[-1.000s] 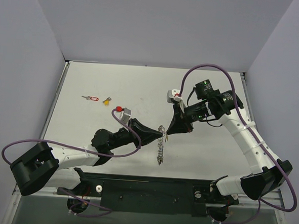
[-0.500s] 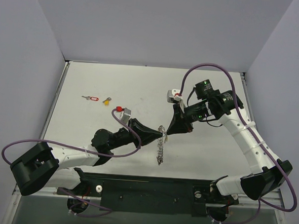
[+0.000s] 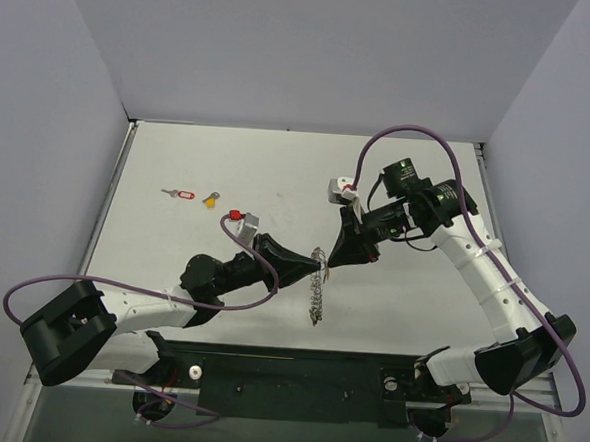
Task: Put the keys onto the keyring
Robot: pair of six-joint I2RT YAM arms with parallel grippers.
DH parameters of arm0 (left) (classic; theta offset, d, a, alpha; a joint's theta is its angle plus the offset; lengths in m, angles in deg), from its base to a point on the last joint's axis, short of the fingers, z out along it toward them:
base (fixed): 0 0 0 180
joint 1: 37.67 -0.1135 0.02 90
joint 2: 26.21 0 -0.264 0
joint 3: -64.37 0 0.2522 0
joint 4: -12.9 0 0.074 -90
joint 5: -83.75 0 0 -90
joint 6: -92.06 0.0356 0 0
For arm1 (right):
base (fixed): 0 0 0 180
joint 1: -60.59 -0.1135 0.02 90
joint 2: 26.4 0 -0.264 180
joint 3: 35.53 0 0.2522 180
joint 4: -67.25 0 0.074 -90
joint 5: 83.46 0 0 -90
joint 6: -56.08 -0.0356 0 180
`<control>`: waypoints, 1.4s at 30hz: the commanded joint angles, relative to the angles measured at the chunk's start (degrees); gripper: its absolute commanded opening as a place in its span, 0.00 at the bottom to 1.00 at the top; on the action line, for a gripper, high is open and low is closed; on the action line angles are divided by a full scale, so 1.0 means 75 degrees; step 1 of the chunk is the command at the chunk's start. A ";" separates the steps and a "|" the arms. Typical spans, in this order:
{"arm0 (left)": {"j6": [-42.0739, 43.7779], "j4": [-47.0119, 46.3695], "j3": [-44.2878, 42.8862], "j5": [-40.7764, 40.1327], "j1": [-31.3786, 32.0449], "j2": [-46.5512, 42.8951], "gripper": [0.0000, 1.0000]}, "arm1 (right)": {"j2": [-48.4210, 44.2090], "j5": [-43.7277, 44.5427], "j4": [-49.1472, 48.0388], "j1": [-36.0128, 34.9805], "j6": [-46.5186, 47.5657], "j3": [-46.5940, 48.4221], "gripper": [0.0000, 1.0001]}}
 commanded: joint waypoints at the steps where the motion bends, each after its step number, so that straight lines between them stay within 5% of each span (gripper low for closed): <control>1: 0.0021 -0.2751 -0.0392 0.0102 -0.0044 -0.0191 0.00 | -0.0063 -0.0301 -0.0039 -0.0042 -0.0053 -0.0054 0.00; 42: 0.0033 -0.2752 -0.0310 0.0078 -0.0033 -0.0332 0.00 | -0.0169 -0.0547 -0.0191 0.0086 -0.0159 -0.0171 0.00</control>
